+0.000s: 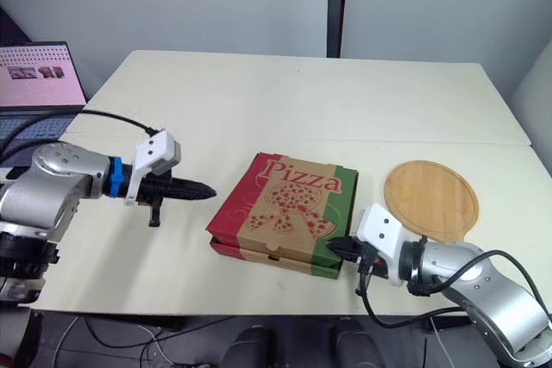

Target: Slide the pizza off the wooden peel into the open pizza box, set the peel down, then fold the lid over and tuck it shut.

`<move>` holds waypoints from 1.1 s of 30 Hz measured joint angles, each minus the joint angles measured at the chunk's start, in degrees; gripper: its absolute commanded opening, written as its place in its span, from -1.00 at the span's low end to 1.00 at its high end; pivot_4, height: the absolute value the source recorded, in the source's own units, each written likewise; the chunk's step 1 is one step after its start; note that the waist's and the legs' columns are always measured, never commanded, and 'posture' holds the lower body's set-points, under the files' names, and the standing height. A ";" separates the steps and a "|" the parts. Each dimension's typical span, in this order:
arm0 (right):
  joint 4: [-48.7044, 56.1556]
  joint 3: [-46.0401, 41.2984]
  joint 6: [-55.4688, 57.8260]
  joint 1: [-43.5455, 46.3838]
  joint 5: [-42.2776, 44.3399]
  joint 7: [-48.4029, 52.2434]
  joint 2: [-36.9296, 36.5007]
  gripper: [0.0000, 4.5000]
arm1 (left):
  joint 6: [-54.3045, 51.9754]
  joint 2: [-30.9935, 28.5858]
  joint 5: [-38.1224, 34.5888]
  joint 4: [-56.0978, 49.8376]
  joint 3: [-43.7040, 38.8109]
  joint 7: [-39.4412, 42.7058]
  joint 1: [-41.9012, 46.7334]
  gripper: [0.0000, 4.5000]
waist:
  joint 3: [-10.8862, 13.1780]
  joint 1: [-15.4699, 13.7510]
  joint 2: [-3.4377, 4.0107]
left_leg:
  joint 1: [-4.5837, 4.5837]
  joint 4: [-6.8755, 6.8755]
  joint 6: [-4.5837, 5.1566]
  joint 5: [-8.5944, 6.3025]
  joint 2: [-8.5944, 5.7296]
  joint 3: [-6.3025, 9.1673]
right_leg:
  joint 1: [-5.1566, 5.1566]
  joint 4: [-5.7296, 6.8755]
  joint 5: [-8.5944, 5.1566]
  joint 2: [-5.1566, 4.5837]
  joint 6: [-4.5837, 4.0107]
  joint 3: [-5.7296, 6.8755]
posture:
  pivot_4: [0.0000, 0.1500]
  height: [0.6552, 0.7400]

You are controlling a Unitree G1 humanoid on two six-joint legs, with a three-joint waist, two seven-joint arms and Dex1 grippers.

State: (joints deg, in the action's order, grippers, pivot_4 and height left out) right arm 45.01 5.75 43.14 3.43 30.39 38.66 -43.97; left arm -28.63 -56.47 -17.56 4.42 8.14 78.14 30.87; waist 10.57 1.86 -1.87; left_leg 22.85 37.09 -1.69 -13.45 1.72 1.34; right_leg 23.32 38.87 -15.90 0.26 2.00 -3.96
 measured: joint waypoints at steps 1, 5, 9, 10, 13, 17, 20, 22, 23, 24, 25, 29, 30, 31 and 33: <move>0.00 -0.01 0.01 0.05 0.00 -0.04 0.01 -0.99 | -0.07 0.00 -0.01 -1.05 0.36 0.13 -1.09 -1.00 | 0.00 0.00 0.00 | 0.00 0.00 0.00 0.00 0.00 0.01 | 0.00 0.00 0.00 0.00 0.00 0.01 | 1.00 0.78; -0.02 -0.01 0.01 0.09 0.00 -0.05 0.07 -0.99 | -0.98 -0.01 0.02 -5.22 0.66 0.18 -3.35 -1.00 | 0.00 -0.02 -0.01 | 0.00 0.01 0.00 0.00 0.00 0.00 | 0.00 0.00 0.00 0.00 0.00 0.00 | 1.00 0.78; -0.30 -0.01 -0.07 0.09 -0.04 0.04 0.09 -0.99 | -1.49 0.40 0.33 -7.25 0.81 -0.04 -4.32 -1.00 | 0.00 -0.02 -0.01 | -0.01 0.00 0.00 0.00 0.00 0.00 | 0.00 0.00 0.00 0.00 0.00 0.01 | 1.00 0.78; -0.37 -0.01 -0.11 0.09 -0.05 0.06 0.09 -0.99 | -2.26 0.74 0.12 -7.75 0.81 -0.09 -4.33 -1.00 | 0.00 -0.01 -0.01 | 0.00 0.00 0.00 0.00 0.00 0.00 | 0.00 0.00 0.00 0.00 0.00 0.01 | 1.00 0.78; -0.42 0.01 -0.27 0.07 -0.18 0.17 0.08 -0.99 | -3.66 1.25 -0.42 -9.58 0.81 -0.01 -4.82 -1.00 | 0.00 -0.02 -0.01 | 0.00 0.00 0.00 0.00 -0.01 -0.01 | 0.00 -0.01 0.00 0.00 0.00 -0.01 | 1.00 0.78; -0.44 0.19 -0.97 -0.21 -1.13 0.54 -0.04 -0.99 | -2.95 0.92 -0.17 -8.24 0.55 -0.03 -5.79 -1.00 | 0.00 -0.02 -0.01 | -0.03 0.00 0.00 0.00 0.00 0.01 | 0.00 0.01 0.00 0.01 0.00 0.01 | 1.00 0.78; -0.45 0.86 -1.35 -0.33 -2.19 0.86 -0.04 -0.99 | -3.59 0.52 -0.57 -7.64 -0.48 0.02 -5.49 -1.00 | 0.00 -0.01 -0.01 | -0.03 0.00 0.00 0.00 0.00 0.00 | 0.00 0.02 -0.01 0.01 -0.01 0.01 | 1.00 0.78; -0.46 1.40 -1.56 -0.36 -2.56 1.07 -0.04 -0.99 | -4.05 0.20 -0.62 -6.19 -1.46 -0.06 -4.70 -1.00 | 0.00 -0.01 -0.01 | -0.03 0.00 0.00 0.00 0.01 0.01 | 0.01 0.02 -0.01 0.02 -0.02 0.03 | 1.00 0.78; -0.58 1.76 -1.75 -0.35 -2.83 1.15 -0.07 -0.99 | -4.57 0.19 -0.67 -5.35 -1.92 -0.17 -3.74 -1.00 | 0.00 -0.01 -0.01 | -0.02 0.00 0.00 0.00 0.01 0.03 | 0.01 0.02 -0.01 0.02 -0.02 0.05 | 1.00 0.78; -0.73 2.21 -2.04 -0.34 -3.22 1.29 -0.13 -0.99 | -4.86 0.20 -0.85 -4.66 -2.46 -0.34 -2.87 -1.00 | 0.00 -0.01 -0.01 | -0.02 0.00 0.00 0.00 0.01 0.02 | 0.01 0.01 -0.01 0.03 -0.02 0.04 | 1.00 0.78; -0.97 2.64 -2.50 -0.37 -3.94 1.38 -0.27 -0.99 | -5.63 0.27 -1.64 -4.09 -3.33 -0.63 -1.81 -1.00 | 0.00 -0.01 -0.01 | -0.01 0.01 0.00 0.00 0.00 0.01 | 0.01 0.01 -0.01 0.02 -0.02 0.04 | 1.00 0.78; -1.95 4.74 -3.88 -0.04 -6.78 1.57 -0.83 -0.99 | -10.67 2.55 -6.53 -7.30 -6.18 -1.72 0.79 -1.00 | 0.00 0.00 -0.02 | 0.00 0.00 0.00 0.00 -0.01 0.00 | 0.01 0.00 -0.01 0.01 -0.02 0.02 | 1.00 0.78; -2.20 5.04 -4.13 0.11 -7.19 1.76 -0.83 -0.99 | -11.43 3.23 -7.38 -8.92 -5.99 -2.08 0.57 -1.00 | 0.00 0.00 -0.01 | 0.00 0.00 0.00 0.00 -0.01 0.00 | 0.01 0.00 -0.01 0.01 -0.01 0.01 | 1.00 0.78; -2.47 5.33 -4.42 0.28 -7.59 1.92 -0.83 -0.99 | -11.82 3.81 -7.71 -10.12 -5.59 -2.48 0.08 -1.00 | -0.01 0.00 -0.02 | -0.01 0.00 0.00 0.00 0.00 0.01 | 0.01 0.01 -0.01 0.01 -0.01 0.02 | 1.00 0.78; -2.70 6.14 -5.05 0.62 -8.90 2.15 -0.83 -0.99 | -11.40 4.22 -6.92 -11.83 -3.23 -3.18 -2.18 -1.00 | -0.01 0.10 -0.02 | -0.05 -0.01 0.00 0.00 0.00 -0.01 | 0.00 0.03 -0.01 0.02 -0.01 -0.02 | 1.00 0.78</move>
State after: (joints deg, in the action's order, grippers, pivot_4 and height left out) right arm 42.31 11.90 38.09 4.06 21.49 40.81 -44.80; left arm -40.03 -52.25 -24.48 -7.41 4.91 74.96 28.69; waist 10.56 1.95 -1.88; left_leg 22.80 37.08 -1.69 -13.45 1.72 1.33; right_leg 23.33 38.90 -15.92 0.28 1.99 -3.98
